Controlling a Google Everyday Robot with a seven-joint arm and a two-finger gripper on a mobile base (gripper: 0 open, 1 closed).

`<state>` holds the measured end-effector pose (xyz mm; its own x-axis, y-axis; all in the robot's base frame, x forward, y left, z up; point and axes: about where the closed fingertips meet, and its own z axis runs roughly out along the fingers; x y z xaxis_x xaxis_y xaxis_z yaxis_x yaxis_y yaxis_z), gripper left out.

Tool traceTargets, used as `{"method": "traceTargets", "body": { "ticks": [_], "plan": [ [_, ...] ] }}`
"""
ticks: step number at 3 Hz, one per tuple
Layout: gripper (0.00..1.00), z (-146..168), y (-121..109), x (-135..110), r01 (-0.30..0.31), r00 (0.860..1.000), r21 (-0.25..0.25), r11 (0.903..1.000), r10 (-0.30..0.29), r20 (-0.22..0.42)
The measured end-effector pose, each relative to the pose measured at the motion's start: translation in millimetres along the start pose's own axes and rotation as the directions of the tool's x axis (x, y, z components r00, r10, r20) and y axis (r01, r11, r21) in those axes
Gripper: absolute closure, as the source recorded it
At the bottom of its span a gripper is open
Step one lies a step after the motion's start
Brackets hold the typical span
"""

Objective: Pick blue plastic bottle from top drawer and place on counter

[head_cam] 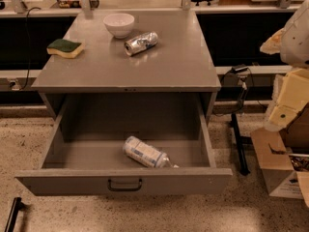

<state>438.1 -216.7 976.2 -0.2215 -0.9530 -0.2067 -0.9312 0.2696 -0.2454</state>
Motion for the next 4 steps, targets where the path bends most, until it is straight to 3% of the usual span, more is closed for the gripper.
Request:
{"method": "traceTargets", "body": {
  "ticks": [1, 2, 3, 4],
  "plan": [
    [0.0, 0, 0, 0, 0.0, 1.0, 0.0, 1.0, 0.0, 0.0],
    [0.0, 13, -1, -18, 0.029, 0.999, -0.029, 0.9992, -0.028, 0.031],
    [0.0, 74, -1, -81, 0.067, 0.994, -0.109, 0.9917, -0.057, 0.095],
    [0.0, 150, 5, -147, 0.052, 0.993, -0.164, 0.9851, -0.033, 0.112]
  ]
}}
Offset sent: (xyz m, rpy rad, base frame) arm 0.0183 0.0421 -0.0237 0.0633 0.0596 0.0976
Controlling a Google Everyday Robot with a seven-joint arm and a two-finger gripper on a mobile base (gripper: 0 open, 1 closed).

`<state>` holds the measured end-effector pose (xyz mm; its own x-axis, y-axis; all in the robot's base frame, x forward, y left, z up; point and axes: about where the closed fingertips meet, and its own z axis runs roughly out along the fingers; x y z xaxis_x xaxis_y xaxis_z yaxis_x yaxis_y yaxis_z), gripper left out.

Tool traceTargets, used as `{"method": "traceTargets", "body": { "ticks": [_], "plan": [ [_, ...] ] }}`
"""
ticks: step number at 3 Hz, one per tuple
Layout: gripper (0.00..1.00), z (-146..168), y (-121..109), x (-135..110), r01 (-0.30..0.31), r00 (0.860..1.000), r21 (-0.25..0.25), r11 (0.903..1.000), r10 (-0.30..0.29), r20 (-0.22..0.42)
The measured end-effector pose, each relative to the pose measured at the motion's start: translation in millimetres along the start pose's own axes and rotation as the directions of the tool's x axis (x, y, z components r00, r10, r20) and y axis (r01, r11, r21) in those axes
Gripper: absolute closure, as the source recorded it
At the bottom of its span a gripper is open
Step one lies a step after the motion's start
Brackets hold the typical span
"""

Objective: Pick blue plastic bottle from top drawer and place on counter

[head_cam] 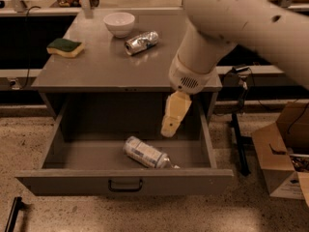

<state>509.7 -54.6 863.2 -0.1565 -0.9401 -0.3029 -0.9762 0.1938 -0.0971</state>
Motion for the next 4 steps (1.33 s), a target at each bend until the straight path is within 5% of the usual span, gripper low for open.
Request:
{"method": "traceTargets", "body": {
  "ticks": [2, 4],
  "plan": [
    [0.0, 12, 2, -11, -0.031, 0.999, 0.025, 0.9992, 0.031, -0.016],
    [0.42, 77, -4, 6, -0.122, 0.989, 0.109, 0.9865, 0.13, -0.069]
  ]
}}
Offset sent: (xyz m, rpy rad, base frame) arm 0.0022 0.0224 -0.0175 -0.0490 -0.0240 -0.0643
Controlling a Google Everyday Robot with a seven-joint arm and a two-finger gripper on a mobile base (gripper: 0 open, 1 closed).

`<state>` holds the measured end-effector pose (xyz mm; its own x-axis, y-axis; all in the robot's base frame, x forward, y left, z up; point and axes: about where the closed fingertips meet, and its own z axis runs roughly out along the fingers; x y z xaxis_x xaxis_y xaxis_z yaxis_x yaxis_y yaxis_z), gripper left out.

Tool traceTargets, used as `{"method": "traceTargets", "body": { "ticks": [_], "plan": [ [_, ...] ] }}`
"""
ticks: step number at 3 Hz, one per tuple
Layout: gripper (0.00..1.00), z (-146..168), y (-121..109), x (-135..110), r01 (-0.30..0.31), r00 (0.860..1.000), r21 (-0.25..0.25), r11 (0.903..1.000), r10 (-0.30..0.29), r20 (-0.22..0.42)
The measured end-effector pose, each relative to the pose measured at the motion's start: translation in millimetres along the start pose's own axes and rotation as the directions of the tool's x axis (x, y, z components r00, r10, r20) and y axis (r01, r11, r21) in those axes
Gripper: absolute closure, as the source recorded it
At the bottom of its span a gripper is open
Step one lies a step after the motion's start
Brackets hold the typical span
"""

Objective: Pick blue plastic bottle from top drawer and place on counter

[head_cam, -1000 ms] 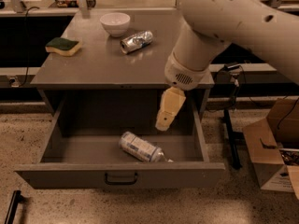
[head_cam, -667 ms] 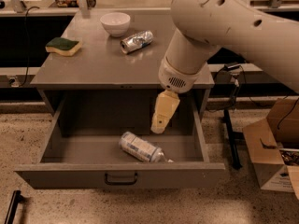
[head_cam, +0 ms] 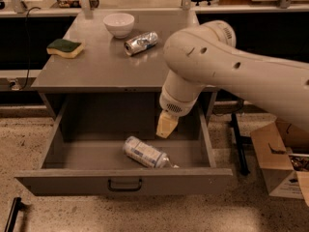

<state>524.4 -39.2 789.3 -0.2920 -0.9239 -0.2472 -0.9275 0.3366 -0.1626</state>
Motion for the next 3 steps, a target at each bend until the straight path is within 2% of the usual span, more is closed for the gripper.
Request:
{"method": "traceTargets", "body": {
  "ticks": [1, 2, 3],
  "plan": [
    [0.57, 37, 2, -1, -0.017, 1.0, -0.019, 0.9997, 0.017, -0.003],
    [0.55, 77, 10, -15, -0.021, 1.0, -0.06, 0.998, 0.022, 0.011],
    [0.49, 109, 20, -32, -0.022, 0.999, -0.105, 0.9943, 0.025, 0.025]
  ]
}}
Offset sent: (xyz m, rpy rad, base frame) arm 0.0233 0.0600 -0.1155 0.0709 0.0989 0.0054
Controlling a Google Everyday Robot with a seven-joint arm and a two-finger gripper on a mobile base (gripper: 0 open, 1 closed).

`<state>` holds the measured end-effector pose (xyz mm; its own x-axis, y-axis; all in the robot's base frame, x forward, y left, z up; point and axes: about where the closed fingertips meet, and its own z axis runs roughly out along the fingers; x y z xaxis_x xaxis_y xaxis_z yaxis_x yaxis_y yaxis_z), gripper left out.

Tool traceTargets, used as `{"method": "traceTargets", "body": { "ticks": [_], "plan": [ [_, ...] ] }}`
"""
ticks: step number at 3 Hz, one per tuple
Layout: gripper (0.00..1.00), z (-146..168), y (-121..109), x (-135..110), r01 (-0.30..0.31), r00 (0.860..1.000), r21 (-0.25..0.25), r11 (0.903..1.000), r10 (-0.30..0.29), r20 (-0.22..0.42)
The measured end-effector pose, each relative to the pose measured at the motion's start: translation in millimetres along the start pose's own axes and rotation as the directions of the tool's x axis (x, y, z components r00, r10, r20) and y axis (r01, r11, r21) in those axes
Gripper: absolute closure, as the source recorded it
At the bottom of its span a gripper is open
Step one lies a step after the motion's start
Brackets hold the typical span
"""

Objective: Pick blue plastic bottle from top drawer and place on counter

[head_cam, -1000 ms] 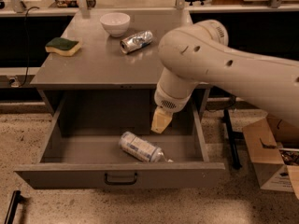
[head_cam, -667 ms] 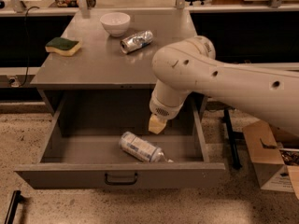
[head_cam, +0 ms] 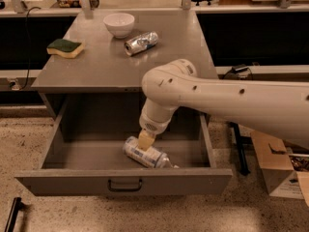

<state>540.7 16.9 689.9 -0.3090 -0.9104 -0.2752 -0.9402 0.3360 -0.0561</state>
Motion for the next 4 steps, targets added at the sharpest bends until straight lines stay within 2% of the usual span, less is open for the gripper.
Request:
{"method": "traceTargets", "body": {
  "ticks": [1, 3, 4],
  "plan": [
    [0.46, 25, 7, -10, 0.007, 1.0, -0.04, 0.9992, -0.007, 0.0],
    [0.37, 45, 17, -15, 0.018, 1.0, -0.1, 0.9948, -0.019, -0.002],
    [0.43, 54, 20, -11, 0.014, 1.0, -0.117, 0.9931, -0.016, -0.018]
  ]
}}
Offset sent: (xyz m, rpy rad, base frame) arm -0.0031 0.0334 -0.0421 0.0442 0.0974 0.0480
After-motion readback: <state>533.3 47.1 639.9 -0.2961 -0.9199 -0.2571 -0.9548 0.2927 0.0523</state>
